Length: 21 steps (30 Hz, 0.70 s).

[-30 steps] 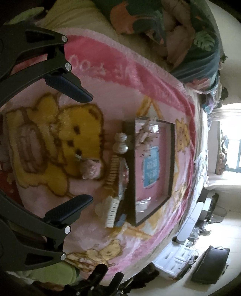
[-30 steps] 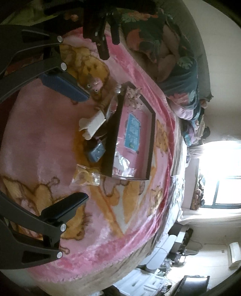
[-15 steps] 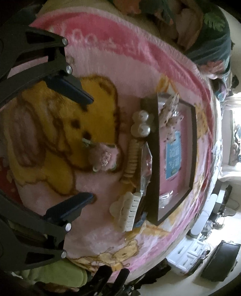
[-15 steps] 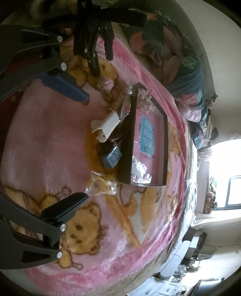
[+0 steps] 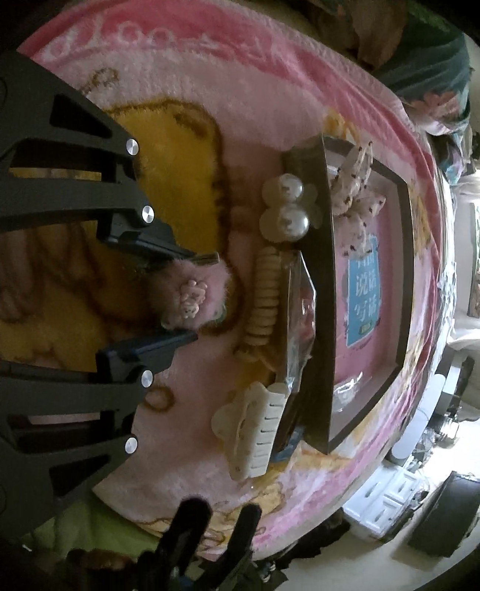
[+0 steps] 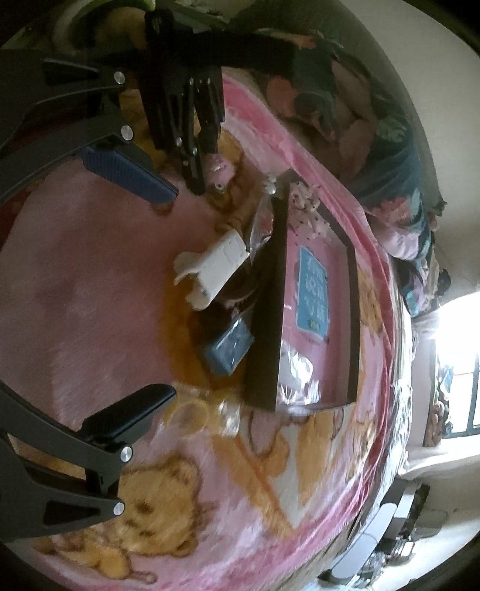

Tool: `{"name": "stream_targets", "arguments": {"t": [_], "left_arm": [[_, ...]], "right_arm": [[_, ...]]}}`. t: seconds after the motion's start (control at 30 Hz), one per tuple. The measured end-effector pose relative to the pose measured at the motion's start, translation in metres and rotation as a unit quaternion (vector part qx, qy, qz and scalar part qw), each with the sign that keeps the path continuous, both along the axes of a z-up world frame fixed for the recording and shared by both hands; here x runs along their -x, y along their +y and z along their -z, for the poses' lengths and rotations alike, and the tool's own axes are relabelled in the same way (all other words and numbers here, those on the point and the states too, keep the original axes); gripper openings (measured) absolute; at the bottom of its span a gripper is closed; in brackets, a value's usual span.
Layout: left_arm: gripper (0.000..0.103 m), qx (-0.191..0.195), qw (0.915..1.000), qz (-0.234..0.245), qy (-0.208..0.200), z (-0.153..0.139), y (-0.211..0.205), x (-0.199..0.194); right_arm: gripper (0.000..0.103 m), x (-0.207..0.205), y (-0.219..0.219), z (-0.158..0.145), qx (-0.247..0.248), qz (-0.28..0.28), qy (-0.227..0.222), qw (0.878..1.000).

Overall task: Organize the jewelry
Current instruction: 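Grasp the pink fluffy clip with the left tool while the right tool grasps the white claw clip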

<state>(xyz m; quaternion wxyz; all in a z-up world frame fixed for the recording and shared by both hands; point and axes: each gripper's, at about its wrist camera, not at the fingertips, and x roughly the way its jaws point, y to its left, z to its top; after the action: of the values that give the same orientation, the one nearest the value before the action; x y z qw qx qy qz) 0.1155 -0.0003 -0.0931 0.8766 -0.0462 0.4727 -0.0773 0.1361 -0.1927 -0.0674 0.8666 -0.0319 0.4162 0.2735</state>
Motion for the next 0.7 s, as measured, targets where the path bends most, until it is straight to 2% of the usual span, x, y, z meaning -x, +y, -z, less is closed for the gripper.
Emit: {"name": "stream_targets", "arguments": {"t": [0.07, 0.13, 0.2, 0.27, 0.37, 0.5, 0.7], "left_arm": [[0.027, 0.008, 0.9999, -0.008, 0.002, 0.0, 0.007, 0.002], [0.027, 0.017, 0.9997, -0.016, 0.002, -0.001, 0.014, 0.004], [0.027, 0.024, 0.9994, -0.025, 0.0, -0.004, 0.022, 0.006], [0.027, 0.029, 0.9991, -0.032, -0.003, -0.006, 0.028, 0.008], [0.027, 0.033, 0.9985, -0.043, -0.006, -0.009, 0.037, 0.012], [0.027, 0.034, 0.9978, -0.055, -0.011, -0.013, 0.045, 0.015], [0.027, 0.038, 0.9968, -0.066, -0.023, -0.023, 0.056, 0.02]], "right_arm": [[0.085, -0.006, 0.008, 0.003, 0.004, -0.009, 0.003, 1.0], [0.078, -0.012, 0.015, 0.007, 0.005, -0.013, 0.005, 1.0], [0.066, -0.017, 0.019, 0.01, -0.001, -0.017, 0.012, 1.0], [0.049, -0.02, 0.024, 0.012, -0.005, -0.022, 0.02, 1.0], [0.034, -0.017, 0.031, 0.013, -0.003, -0.034, 0.021, 0.999], [0.031, -0.011, 0.039, 0.011, 0.004, -0.046, 0.005, 0.999], [0.03, -0.002, 0.038, -0.001, -0.02, -0.047, 0.001, 0.999]]}}
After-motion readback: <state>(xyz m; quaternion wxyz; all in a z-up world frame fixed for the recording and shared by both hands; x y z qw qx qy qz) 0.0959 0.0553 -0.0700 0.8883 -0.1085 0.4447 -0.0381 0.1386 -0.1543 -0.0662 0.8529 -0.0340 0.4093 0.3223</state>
